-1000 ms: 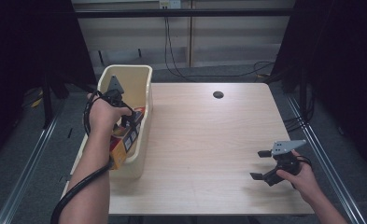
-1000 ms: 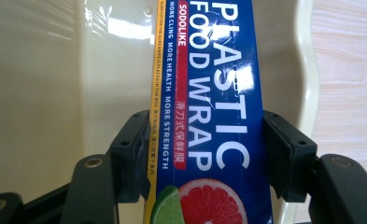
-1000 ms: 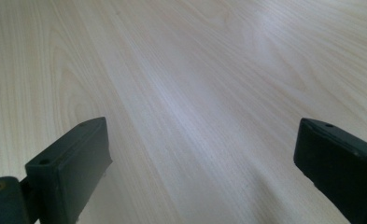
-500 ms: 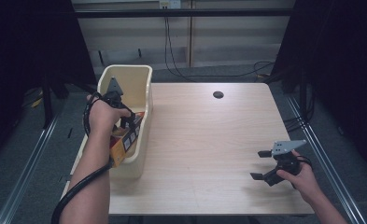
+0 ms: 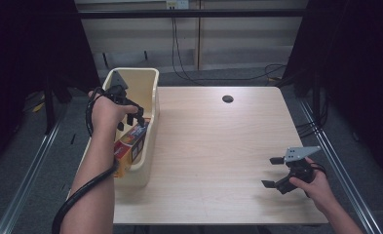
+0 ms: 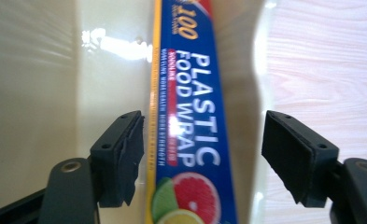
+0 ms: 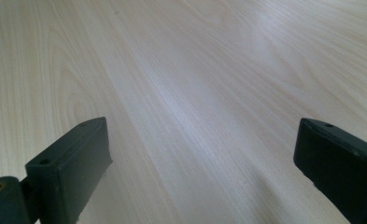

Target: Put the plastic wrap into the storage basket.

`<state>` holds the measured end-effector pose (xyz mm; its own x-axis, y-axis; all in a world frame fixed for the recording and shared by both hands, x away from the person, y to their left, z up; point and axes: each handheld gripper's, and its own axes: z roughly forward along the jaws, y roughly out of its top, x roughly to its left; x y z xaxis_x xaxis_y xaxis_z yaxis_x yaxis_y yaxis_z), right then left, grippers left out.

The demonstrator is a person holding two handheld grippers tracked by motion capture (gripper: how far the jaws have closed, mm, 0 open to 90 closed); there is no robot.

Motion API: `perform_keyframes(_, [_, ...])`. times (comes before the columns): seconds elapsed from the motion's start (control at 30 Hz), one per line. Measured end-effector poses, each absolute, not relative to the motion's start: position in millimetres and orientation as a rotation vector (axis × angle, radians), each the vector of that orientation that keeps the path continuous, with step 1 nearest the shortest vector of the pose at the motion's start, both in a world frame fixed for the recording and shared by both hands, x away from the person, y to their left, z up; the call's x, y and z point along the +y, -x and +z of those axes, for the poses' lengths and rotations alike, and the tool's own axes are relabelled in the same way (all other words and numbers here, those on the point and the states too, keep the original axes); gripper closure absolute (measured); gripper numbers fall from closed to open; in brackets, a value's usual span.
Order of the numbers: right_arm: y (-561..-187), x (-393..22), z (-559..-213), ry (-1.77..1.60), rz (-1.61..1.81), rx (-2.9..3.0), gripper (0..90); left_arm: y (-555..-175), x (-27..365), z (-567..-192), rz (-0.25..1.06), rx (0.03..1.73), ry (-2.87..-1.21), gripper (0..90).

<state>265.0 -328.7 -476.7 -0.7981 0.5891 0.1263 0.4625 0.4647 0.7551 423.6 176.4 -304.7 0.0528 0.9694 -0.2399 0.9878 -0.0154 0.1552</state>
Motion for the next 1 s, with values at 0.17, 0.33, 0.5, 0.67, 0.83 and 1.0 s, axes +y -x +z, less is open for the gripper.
perform_keyframes(0.17, [-265, -329, -476, -0.924, 1.248, 2.555, 3.6, -424, 170, -293, -0.077, 1.920, -2.055, 24.8])
perform_keyframes(0.33, [-265, -329, -476, -0.923, 1.248, 2.556, 3.6, -423, 162, -283, -0.056, 1.862, -2.070, 19.0])
perform_keyframes(0.5, [-265, -328, -476, -0.922, 1.247, 2.557, 3.6, -423, 151, -281, -0.059, 1.814, -2.088, 16.7])
perform_keyframes(0.67, [-265, -329, -475, -0.921, 1.245, 2.551, 3.7, -423, 138, -279, -0.034, 1.760, -2.118, 14.2])
perform_keyframes(0.83, [-265, -328, -476, -0.915, 1.246, 2.556, 3.6, -422, 124, -274, -0.032, 1.711, -2.146, 13.1])
perform_keyframes(1.0, [-265, -327, -476, -0.914, 1.241, 2.556, 3.6, -422, 110, -272, -0.027, 1.657, -2.173, 11.8])
